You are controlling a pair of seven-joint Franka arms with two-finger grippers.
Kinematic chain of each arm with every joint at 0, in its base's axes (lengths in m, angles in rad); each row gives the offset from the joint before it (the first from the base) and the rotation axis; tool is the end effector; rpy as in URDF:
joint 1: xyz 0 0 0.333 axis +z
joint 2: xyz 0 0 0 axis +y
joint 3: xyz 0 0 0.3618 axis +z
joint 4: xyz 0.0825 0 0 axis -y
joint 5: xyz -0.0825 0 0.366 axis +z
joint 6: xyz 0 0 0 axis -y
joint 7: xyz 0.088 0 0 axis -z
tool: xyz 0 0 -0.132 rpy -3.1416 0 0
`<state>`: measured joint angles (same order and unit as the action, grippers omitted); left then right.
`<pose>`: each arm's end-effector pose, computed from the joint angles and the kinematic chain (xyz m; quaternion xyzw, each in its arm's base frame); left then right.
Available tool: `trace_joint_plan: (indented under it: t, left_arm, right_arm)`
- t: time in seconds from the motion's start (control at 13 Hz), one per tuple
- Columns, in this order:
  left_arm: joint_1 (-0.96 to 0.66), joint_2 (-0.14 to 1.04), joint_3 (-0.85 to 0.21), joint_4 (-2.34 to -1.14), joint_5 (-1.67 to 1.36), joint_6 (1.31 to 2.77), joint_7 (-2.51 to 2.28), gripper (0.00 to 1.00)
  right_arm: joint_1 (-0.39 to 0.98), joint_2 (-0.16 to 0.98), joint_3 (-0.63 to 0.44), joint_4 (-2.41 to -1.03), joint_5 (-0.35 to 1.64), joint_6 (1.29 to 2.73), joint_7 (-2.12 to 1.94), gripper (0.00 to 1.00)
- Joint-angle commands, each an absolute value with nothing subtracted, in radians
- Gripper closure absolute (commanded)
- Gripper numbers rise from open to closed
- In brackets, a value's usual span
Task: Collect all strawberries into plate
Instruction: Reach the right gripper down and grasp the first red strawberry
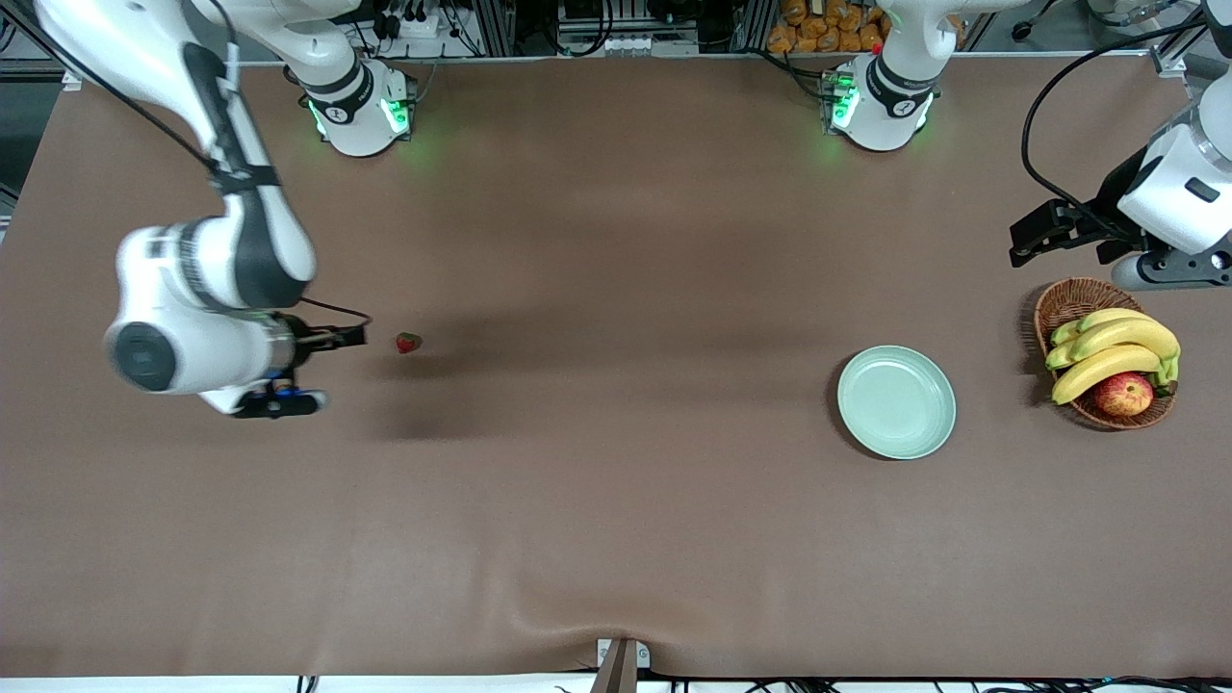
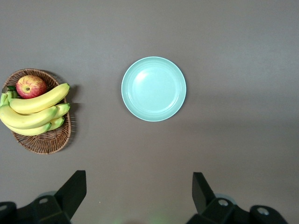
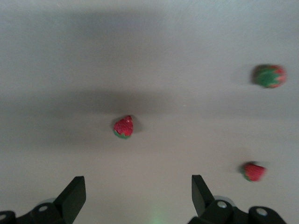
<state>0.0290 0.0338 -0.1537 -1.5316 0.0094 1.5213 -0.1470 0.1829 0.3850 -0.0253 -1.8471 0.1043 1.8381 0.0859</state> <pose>0.5384 -0.0645 0.6407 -0.9997 -0.0113 0.0214 0.0050 0.5737 0.1031 0.3224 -0.9798 -0.0118 0.1990 0.0177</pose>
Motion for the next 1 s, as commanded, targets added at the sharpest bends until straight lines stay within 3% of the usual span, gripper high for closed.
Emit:
trace_joint_plan:
  t: [0.0,0.31,0.84,0.92]
  left_arm:
    - [0.034,0.028,-0.156,-1.546,0.005,1.532,-0.149,0.00]
    - [0.035,0.025,-0.156,-1.557,0.005,1.546,-0.149,0.00]
    - [0.031,0.029,-0.158,-1.580,0.005,1.580,-0.149,0.00]
    - [0.031,0.029,-0.158,-1.583,0.005,1.580,-0.149,0.00]
  right_arm:
    - [0.235,0.371,-0.032,-2.005,0.136,1.997,0.161,0.00]
    - [0.241,0.468,-0.032,-2.033,0.169,2.140,0.202,0.00]
    - [0.244,0.508,-0.032,-2.031,0.187,2.160,0.202,0.00]
    - [0.244,0.508,-0.032,-2.031,0.187,2.160,0.202,0.39]
